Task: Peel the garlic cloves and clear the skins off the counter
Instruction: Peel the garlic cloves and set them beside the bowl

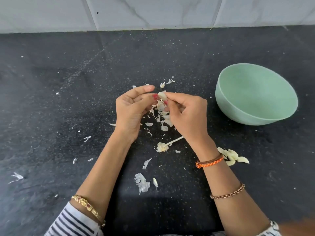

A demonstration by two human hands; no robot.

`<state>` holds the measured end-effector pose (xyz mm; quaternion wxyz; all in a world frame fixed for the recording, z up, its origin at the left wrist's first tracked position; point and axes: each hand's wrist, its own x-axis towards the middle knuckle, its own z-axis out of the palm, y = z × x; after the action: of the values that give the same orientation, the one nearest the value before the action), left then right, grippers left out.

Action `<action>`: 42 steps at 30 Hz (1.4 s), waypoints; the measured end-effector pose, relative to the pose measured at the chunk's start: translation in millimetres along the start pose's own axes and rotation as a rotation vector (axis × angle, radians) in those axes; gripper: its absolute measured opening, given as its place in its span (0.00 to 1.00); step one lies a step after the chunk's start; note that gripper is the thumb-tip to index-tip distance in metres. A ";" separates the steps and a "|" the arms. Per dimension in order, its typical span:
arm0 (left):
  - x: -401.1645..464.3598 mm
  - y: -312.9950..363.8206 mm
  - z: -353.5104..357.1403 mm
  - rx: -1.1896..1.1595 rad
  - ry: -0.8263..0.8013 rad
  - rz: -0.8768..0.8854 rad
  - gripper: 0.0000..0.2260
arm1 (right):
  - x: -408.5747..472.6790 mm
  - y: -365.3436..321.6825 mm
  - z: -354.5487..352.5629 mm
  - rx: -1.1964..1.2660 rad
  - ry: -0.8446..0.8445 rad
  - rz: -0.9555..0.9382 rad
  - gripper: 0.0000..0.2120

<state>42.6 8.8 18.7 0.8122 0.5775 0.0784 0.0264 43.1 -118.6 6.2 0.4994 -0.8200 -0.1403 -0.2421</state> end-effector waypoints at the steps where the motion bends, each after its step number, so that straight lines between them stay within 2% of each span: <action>1: 0.3 0.0 -0.9 -0.005 -0.011 -0.003 0.10 | 0.1 0.9 -0.2 -0.024 0.013 -0.027 0.09; 6: 0.6 1.4 -0.6 -0.071 -0.028 -0.085 0.13 | 0.4 5.7 0.4 -0.189 0.038 -0.243 0.09; 11: 0.6 0.8 2.7 -0.149 -0.009 -0.094 0.10 | -1.7 5.3 4.3 -0.247 0.066 -0.350 0.10; 17: -0.3 -1.0 5.7 -0.110 0.046 -0.046 0.08 | -3.9 0.9 6.1 -0.300 0.060 -0.363 0.06; 23: -1.1 0.7 10.0 -0.119 0.071 -0.043 0.09 | -4.5 -1.5 10.1 -0.304 0.068 -0.324 0.08; 31: 2.0 4.6 15.5 -0.262 0.083 -0.167 0.25 | -5.5 -0.7 12.7 -0.303 0.123 -0.361 0.08; 36: 2.7 9.1 24.0 -0.349 0.105 -0.314 0.24 | -2.5 3.8 6.1 -0.383 0.175 -0.444 0.06; 40: 7.8 18.2 27.5 -0.355 0.089 -0.432 0.14 | 1.5 6.3 1.6 -0.429 0.230 -0.547 0.04; 42: 8.5 20.7 29.8 -0.366 0.076 -0.462 0.13 | 1.4 6.3 1.3 -0.426 0.261 -0.569 0.04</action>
<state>56.6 -11.0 46.9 0.8839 0.3868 0.2320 -0.1237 47.6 -120.3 1.8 0.2441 -0.7960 -0.2442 -0.4971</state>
